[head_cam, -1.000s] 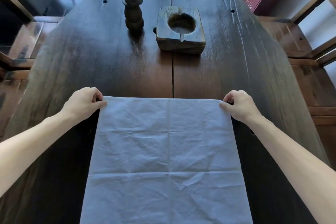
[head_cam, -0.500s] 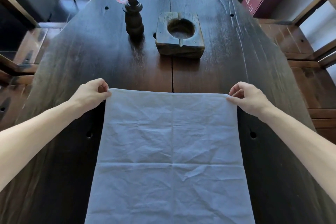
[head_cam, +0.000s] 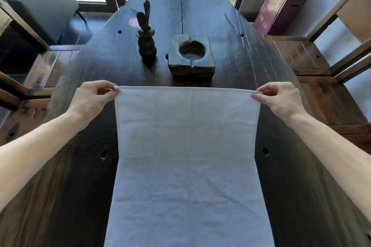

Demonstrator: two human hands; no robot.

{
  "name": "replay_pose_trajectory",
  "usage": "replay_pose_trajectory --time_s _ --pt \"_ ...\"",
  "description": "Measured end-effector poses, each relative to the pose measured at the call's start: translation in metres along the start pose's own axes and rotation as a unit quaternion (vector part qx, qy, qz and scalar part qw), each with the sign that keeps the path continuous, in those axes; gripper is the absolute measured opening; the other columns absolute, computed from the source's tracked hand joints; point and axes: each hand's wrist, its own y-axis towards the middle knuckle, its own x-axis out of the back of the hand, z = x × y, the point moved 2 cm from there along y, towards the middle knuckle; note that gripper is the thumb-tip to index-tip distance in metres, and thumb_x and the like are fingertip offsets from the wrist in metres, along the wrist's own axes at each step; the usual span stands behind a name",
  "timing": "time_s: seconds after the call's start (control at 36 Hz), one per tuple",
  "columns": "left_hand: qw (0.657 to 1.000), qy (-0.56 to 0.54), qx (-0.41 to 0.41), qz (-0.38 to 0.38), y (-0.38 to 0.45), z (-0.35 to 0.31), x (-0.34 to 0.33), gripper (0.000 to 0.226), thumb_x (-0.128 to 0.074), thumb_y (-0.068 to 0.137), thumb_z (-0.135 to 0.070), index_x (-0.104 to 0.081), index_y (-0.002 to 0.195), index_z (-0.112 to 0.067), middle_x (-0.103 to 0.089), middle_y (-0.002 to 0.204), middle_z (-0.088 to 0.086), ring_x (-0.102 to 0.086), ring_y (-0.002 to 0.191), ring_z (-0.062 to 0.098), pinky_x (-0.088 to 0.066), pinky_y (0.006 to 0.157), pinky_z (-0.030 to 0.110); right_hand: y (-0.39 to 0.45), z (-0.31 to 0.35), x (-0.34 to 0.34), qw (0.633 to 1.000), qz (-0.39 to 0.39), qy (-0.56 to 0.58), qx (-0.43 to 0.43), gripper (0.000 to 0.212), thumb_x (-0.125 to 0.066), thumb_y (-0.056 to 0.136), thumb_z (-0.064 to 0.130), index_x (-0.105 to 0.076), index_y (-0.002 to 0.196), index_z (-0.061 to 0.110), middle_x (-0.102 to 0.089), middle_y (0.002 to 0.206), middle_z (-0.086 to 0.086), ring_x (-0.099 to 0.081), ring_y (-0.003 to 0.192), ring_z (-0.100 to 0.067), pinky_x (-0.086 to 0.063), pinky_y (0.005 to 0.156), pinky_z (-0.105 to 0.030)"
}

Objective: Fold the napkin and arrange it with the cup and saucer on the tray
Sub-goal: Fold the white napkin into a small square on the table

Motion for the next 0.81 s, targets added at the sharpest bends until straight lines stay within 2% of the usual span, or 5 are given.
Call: replay_pose_trajectory --time_s 0.17,0.31,0.64,0.72,0.81 --pt "0.998 -0.054 -0.003 -0.012 -0.014 -0.003 0.019 0.012 -0.072 0.090 -0.025 -0.072 0.080 -0.033 -0.067 0.075 -0.006 -0.057 0.069 0.012 -0.043 0.066 0.027 -0.018 0.011 0.025 0.999 0.006 0.041 0.018 0.020 -0.077 0.087 0.024 -0.079 0.102 0.010 -0.075 0.093 -0.003 -0.065 0.081 0.000 -0.047 0.078 -0.013" --pt "0.995 -0.101 -0.015 -0.008 -0.033 -0.019 0.027 0.012 -0.068 0.092 -0.020 -0.071 0.084 -0.028 -0.065 0.061 -0.017 -0.051 0.063 0.010 -0.040 0.061 0.022 -0.033 0.015 0.044 0.997 0.029 0.063 0.031 0.019 -0.073 0.090 0.024 -0.078 0.103 0.011 -0.075 0.093 -0.001 -0.067 0.085 -0.006 -0.052 0.086 -0.027" --pt "0.983 -0.182 0.010 0.025 -0.107 -0.016 0.040 0.009 -0.066 0.093 -0.013 -0.071 0.093 -0.020 -0.065 0.068 0.000 -0.052 0.063 0.012 -0.045 0.059 0.017 -0.101 0.005 0.063 0.993 0.073 0.087 0.038 0.012 -0.069 0.092 0.018 -0.074 0.088 0.029 -0.074 0.076 0.020 -0.066 0.076 0.004 -0.052 0.077 -0.011" --pt "0.981 -0.189 0.019 0.028 -0.128 -0.011 0.042 0.009 -0.066 0.092 -0.015 -0.072 0.092 -0.021 -0.063 0.068 0.000 -0.051 0.063 0.014 -0.045 0.057 0.017 -0.125 0.001 0.066 0.993 0.071 0.086 0.041 0.005 -0.070 0.089 0.031 -0.074 0.090 0.032 -0.076 0.087 0.016 -0.069 0.089 -0.010 -0.056 0.084 -0.022" --pt "0.981 -0.188 0.025 0.028 -0.152 -0.004 0.041 0.009 -0.066 0.092 -0.014 -0.072 0.093 -0.019 -0.062 0.067 0.001 -0.049 0.059 0.013 -0.042 0.051 0.011 -0.152 -0.006 0.065 0.993 0.063 0.087 0.044 0.030 -0.069 0.082 0.058 -0.076 0.091 0.030 -0.075 0.095 0.008 -0.071 0.092 -0.018 -0.057 0.086 -0.035"
